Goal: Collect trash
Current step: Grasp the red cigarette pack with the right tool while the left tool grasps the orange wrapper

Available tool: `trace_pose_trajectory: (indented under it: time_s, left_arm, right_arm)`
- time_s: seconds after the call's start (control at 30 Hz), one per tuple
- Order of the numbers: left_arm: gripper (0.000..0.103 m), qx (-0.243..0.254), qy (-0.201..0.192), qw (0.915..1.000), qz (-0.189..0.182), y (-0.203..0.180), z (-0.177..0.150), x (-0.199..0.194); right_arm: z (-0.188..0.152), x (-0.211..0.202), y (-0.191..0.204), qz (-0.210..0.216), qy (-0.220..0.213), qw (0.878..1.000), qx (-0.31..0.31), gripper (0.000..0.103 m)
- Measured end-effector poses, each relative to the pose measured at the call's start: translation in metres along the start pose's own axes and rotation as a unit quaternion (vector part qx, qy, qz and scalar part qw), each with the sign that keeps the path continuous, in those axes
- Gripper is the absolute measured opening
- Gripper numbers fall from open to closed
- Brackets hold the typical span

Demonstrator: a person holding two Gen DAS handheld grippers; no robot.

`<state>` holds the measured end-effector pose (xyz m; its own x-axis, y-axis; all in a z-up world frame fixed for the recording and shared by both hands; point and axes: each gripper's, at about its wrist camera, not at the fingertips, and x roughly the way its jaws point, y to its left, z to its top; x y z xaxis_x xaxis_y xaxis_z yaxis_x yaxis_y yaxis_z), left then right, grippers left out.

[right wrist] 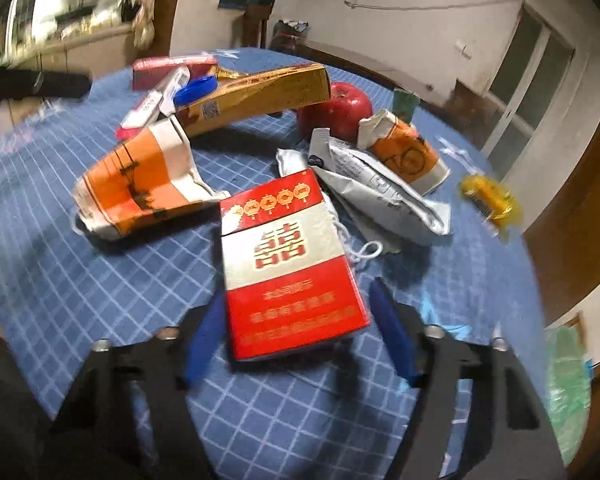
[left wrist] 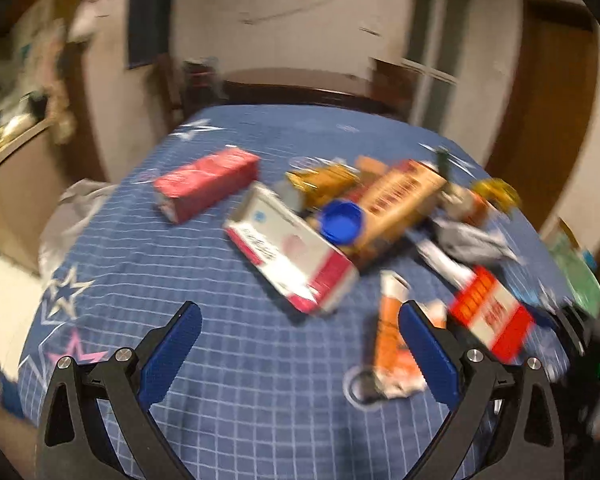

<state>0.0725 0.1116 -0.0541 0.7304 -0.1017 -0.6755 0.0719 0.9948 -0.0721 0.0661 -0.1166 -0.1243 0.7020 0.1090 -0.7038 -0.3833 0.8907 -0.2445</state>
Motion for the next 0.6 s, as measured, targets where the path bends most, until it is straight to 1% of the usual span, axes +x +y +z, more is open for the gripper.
trace_pose_trajectory:
  time_s: [0.07,0.1,0.17,0.2,0.23,0.33,0.37,0.43,0.5,0.57,0.6]
  left_arm:
    - [0.098,0.024,0.010,0.9989,-0.038,-0.008,-0.003,0.000]
    - [0.098,0.034,0.020,0.9972,-0.062,-0.011,-0.004,0.002]
    - [0.094,0.039,0.033,0.9949,-0.087,-0.017,-0.004,0.007]
    - [0.090,0.039,0.046,0.9933,-0.099,-0.022,-0.003,0.014]
    - [0.085,0.041,0.052,0.9927,-0.101,-0.026,-0.004,0.019]
    - [0.077,0.043,0.073,0.9922,-0.091,-0.037,-0.005,0.043]
    - [0.075,0.039,0.081,0.9916,-0.093,-0.038,-0.006,0.051]
    - [0.065,0.024,0.102,0.9893,-0.102,-0.041,-0.006,0.068]
    - [0.058,0.018,0.120,0.9867,-0.108,-0.045,-0.007,0.082]
    - [0.056,0.022,0.116,0.9880,-0.099,-0.048,-0.006,0.086]
    - [0.053,0.025,0.114,0.9889,-0.092,-0.051,-0.006,0.089]
  right_arm:
    - [-0.002,-0.001,-0.003,0.012,-0.001,1.000,0.012,0.061]
    - [-0.003,-0.003,-0.006,0.023,-0.002,0.999,0.022,0.061]
    - [-0.008,-0.007,-0.009,0.034,-0.010,0.999,0.041,0.060]
    - [-0.008,-0.010,-0.012,0.036,-0.014,0.998,0.047,0.060]
    - [-0.010,-0.013,-0.014,0.036,-0.017,0.998,0.056,0.060]
    - [-0.014,-0.025,-0.024,0.039,-0.033,0.995,0.084,0.060]
    - [-0.014,-0.029,-0.027,0.037,-0.038,0.995,0.088,0.060]
    - [-0.014,-0.035,-0.030,0.036,-0.047,0.994,0.094,0.060]
    - [-0.015,-0.041,-0.032,0.034,-0.052,0.993,0.098,0.060]
    - [-0.016,-0.041,-0.033,0.034,-0.054,0.993,0.100,0.060]
    - [-0.017,-0.043,-0.034,0.035,-0.054,0.993,0.102,0.060]
